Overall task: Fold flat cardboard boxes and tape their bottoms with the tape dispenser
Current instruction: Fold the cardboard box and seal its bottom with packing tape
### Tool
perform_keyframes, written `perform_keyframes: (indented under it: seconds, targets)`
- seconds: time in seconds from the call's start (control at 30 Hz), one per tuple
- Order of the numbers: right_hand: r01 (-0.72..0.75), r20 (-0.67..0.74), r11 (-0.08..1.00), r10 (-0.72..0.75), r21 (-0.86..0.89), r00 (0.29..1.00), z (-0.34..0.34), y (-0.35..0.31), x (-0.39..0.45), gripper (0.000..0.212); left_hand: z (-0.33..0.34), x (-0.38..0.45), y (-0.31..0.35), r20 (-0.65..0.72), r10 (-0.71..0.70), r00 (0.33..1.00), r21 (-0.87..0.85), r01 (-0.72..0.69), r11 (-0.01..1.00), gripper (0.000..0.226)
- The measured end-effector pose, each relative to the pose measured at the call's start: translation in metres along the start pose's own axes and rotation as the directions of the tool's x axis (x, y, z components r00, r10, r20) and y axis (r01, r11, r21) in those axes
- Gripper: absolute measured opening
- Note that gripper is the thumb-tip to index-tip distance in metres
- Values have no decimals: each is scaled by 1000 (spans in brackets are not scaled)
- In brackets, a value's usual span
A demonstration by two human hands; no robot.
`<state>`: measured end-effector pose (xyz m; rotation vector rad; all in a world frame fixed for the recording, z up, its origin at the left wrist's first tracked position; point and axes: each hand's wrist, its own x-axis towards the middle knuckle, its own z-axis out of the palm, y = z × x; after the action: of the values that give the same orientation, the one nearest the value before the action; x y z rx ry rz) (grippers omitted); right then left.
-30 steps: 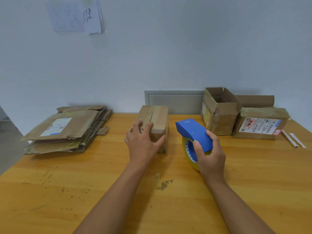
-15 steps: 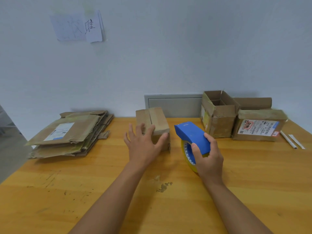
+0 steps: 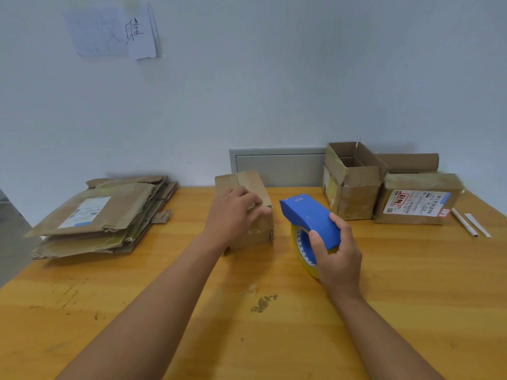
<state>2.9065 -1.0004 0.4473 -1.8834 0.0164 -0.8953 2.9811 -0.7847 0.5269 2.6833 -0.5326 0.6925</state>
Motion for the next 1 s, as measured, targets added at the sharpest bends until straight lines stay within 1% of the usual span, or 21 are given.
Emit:
perform_keyframes:
  seconds: [0.1,0.2,0.4,0.5,0.63,0.7,0.73,0.8,0.87,0.93,1.0]
  targets:
    - [-3,-6,1000,3,3,1000,0,1,0,63,2,2,2,-31,-18,999,-10,18,1000,34]
    - [3,-7,1000,-3,-6,1000,0,1,0,63,4,1,3,-64,21,998,3,-21,1000,32]
    - [6,-4,1000,-6,-3,1000,0,2,0,63,1,-4,0,-66,66,996,18,-65,998,34]
    - [1,-2,1000,-1,0,1000,1,2,0,62,-1,-8,-2,-33,19,999,-54,-21,998,35]
    - [2,-2,1000,-2,-4,1000,0,1,0,60,-4,-12,-14,0,16,1000,-168,-15,986,27]
    - [-6,2,1000,6,-9,1000,0,0,0,61,-5,-13,-16,22,-12,1000,-172,16,985,33]
    - [-7,2,1000,7,-12,1000,-1,0,0,62,-5,-14,-17,45,-29,999,-167,36,985,37]
    - [-6,0,1000,6,-5,1000,-1,-1,0,62,-5,-17,-17,66,-19,998,-158,29,987,38]
    - [-9,3,1000,9,-1,1000,-2,-1,0,63,-8,-20,-15,32,21,999,-128,-16,992,34]
    - [-12,3,1000,12,1,1000,-1,-2,-1,65,-11,-23,-10,-16,78,997,-35,-79,996,32]
    - [-12,2,1000,12,3,1000,-1,-1,-1,65,-13,-27,-4,-58,106,993,52,-103,993,33]
